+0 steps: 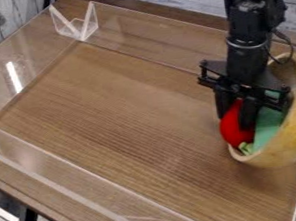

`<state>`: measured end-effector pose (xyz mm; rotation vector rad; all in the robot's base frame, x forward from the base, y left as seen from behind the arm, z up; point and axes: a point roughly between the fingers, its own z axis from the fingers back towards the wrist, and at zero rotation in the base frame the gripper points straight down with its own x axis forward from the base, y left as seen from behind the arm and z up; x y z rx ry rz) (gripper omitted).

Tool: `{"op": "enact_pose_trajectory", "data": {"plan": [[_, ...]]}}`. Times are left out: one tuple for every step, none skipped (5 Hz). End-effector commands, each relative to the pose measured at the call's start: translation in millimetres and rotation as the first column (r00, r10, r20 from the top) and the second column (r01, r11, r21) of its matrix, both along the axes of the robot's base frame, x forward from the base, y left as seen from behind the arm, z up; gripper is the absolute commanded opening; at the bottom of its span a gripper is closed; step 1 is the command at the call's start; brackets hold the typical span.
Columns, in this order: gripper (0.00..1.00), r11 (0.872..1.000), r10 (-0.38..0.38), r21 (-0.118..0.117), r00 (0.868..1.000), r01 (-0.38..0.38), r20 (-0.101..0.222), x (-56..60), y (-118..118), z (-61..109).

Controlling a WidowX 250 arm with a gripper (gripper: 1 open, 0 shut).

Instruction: Move the red fruit to the right

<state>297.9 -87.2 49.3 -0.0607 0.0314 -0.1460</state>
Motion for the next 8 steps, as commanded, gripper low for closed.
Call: {"op": "enact_pose_trajectory", "data": {"plan": [[0.0,1.0,0.014,-0.01,0.999,-0.014,0.038,15.1,5.5,10.6],[0.0,1.0,-0.019,-0.014,0.999,0.019,0.038,17.0,8.5,13.1],[0.0,0.998,-0.058,-0.016,0.998,0.058,0.039,17.7,10.1,16.5],[1.0,0.997,-0.067,-0.024,0.997,0.068,0.034,15.3,11.5,13.3],[1.0,0.997,-0.075,-0.031,0.997,0.076,0.032,13.2,13.2,11.9],[1.0,0.997,-0.075,-0.031,0.996,0.077,0.048,11.7,17.6,18.8],[1.0,0.997,-0.061,-0.034,0.996,0.063,0.063,5.6,12.2,36.0],[1.0,0.998,-0.054,-0.036,0.996,0.057,0.076,-0.9,3.1,47.1]]}}
